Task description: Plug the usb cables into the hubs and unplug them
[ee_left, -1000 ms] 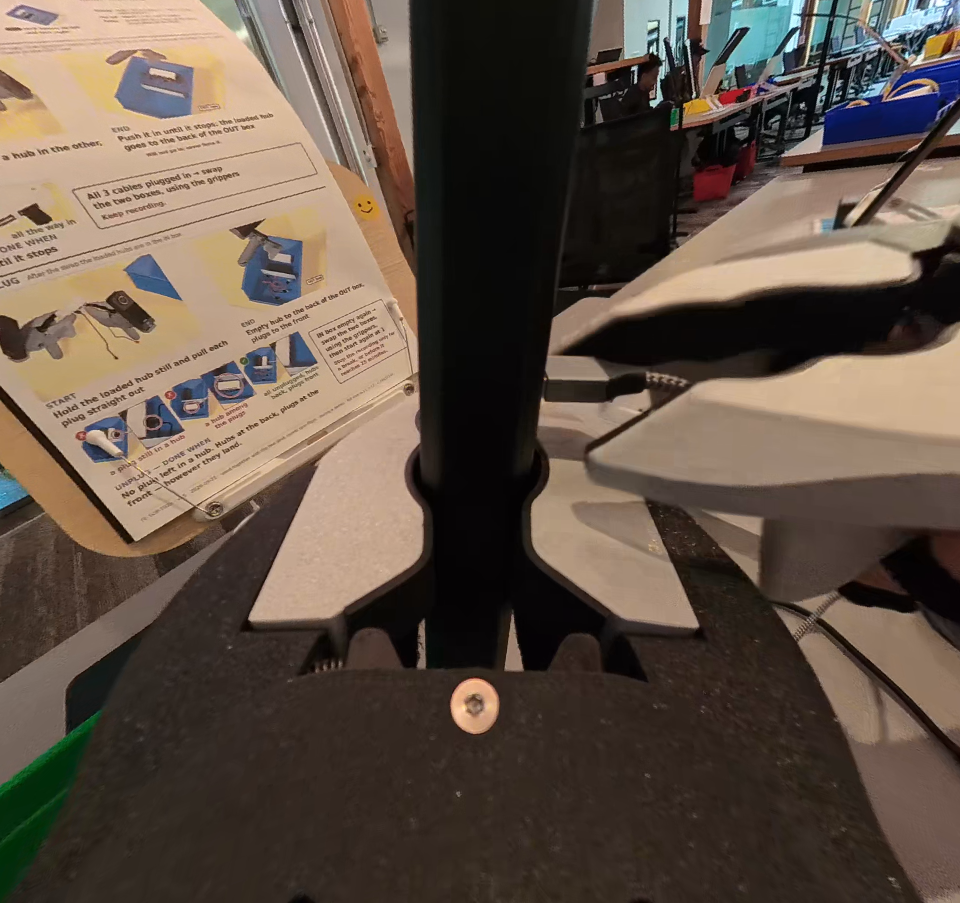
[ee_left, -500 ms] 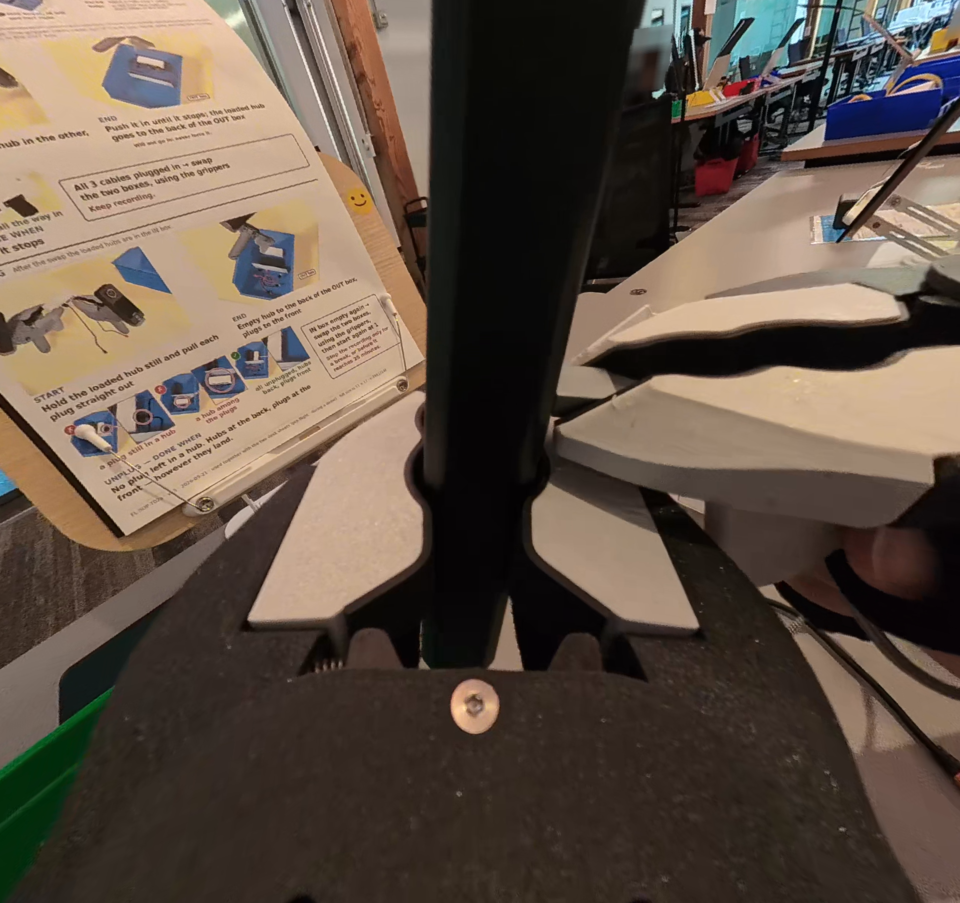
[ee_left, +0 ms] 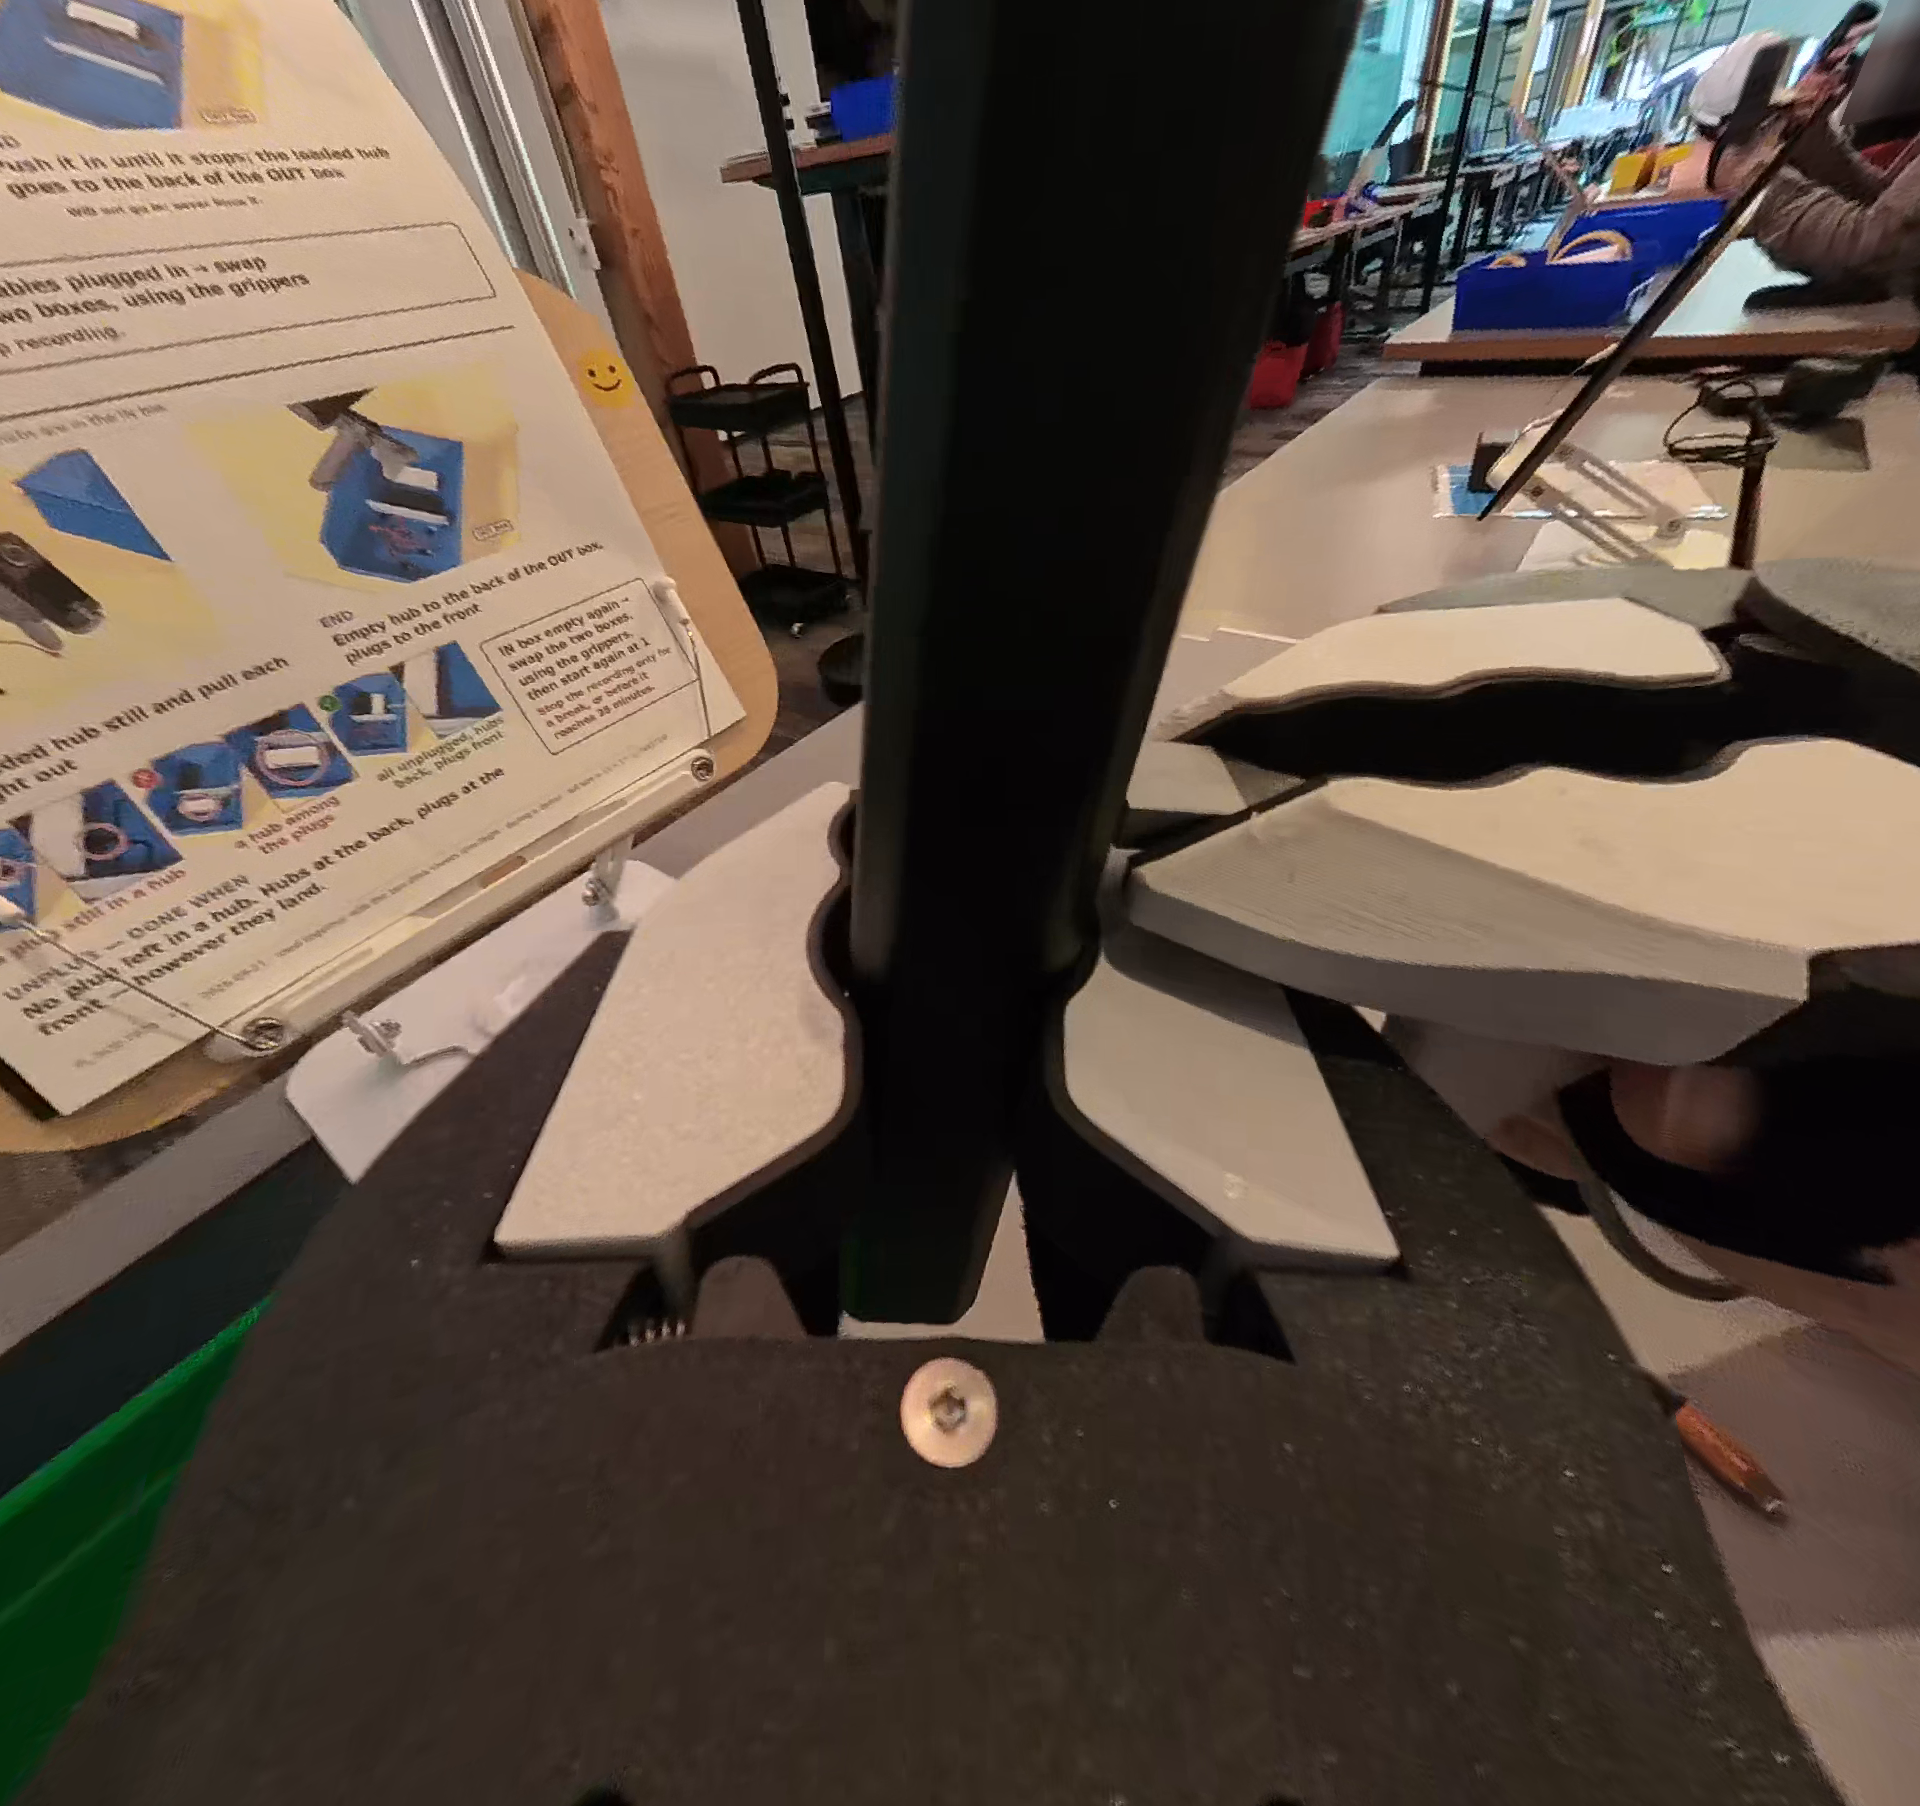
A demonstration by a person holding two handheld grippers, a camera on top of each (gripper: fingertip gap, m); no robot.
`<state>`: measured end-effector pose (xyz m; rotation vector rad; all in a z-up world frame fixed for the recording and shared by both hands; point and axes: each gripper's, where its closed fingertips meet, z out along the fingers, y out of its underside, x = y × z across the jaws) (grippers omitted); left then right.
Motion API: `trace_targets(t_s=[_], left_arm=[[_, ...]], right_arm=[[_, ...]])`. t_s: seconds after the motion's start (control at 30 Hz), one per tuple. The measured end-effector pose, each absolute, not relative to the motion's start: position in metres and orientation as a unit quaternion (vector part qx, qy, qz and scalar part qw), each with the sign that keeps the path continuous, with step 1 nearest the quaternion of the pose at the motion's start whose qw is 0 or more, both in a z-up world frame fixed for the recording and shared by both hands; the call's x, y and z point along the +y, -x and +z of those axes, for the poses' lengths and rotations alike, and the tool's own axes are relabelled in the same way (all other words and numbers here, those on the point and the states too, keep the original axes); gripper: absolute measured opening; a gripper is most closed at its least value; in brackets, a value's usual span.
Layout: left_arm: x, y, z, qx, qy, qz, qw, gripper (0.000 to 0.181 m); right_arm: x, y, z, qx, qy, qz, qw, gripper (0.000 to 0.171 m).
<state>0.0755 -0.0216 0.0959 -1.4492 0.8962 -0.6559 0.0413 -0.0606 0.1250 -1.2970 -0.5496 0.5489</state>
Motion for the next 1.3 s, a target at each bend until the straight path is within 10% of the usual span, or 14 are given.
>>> trace_targets(t_s=[0.63,1.07,1.3], left_arm=[[0.019,0.002,0.113,0.281,0.673,-0.317,0.607,0.03],[-0.015,0.024,0.159,0.312,0.616,-0.263,0.673,0.031],[-0.019,0.015,0.156,0.332,0.616,-0.258,0.667,0.032]], right_arm=[[-0.062,-0.051,0.136,-0.244,0.588,0.243,0.732,0.014],[-0.096,-0.074,0.065,-0.487,0.683,0.32,0.441,0.015],[-0.088,-0.089,0.081,-0.438,0.661,0.414,0.447,0.014]])
